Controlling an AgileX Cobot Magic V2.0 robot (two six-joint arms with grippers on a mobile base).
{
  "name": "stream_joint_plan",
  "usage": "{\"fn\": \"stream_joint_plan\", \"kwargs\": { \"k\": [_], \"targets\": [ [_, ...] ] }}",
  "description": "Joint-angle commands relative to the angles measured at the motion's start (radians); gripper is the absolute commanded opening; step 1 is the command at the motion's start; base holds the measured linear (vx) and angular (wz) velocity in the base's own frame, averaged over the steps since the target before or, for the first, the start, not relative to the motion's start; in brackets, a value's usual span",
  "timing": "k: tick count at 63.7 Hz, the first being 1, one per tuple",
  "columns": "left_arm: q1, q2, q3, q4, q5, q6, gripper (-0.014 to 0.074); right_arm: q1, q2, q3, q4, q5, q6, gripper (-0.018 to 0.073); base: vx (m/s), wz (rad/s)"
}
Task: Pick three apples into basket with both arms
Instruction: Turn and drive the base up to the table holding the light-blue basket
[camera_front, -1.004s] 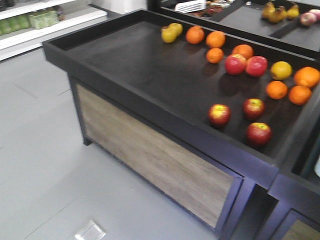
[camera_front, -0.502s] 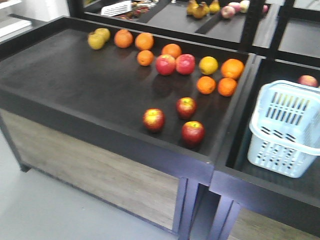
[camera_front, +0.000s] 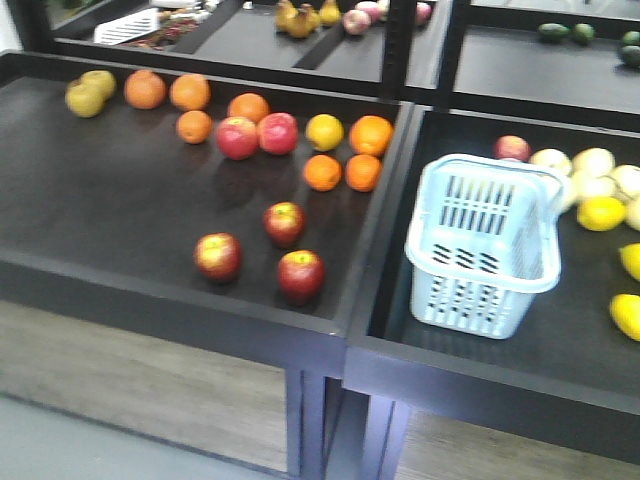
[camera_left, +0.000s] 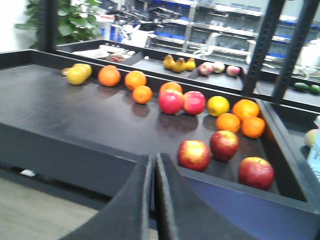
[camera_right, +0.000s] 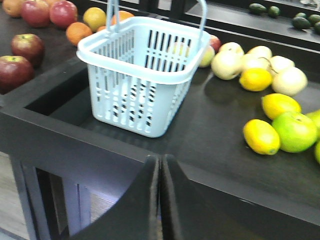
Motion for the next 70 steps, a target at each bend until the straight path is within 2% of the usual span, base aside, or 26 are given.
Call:
{"fn": "stream_joint_plan", "kwargs": {
  "k": [1,46,70],
  "targets": [
    [-0.008,-0.006,-0.01,0.003,-0.073,-0.006,-0.0006,-0.001,-0.006,-0.032,-0.007,-0.072,-0.01,-0.0008,0.05,-0.3],
    [-0.008,-0.006,-0.01,0.003,-0.073,-0.006,-0.0006,-0.001,-0.006,-0.032,-0.007,-0.072,-0.01,-0.0008,0.07,-0.36],
    [-0.008,-0.006,-0.01,0.003,-0.073,-0.006,-0.0006,-0.001,-0.006,-0.032,-0.007,-0.072,-0.01,-0.0008,0.1,-0.14]
  ]
}}
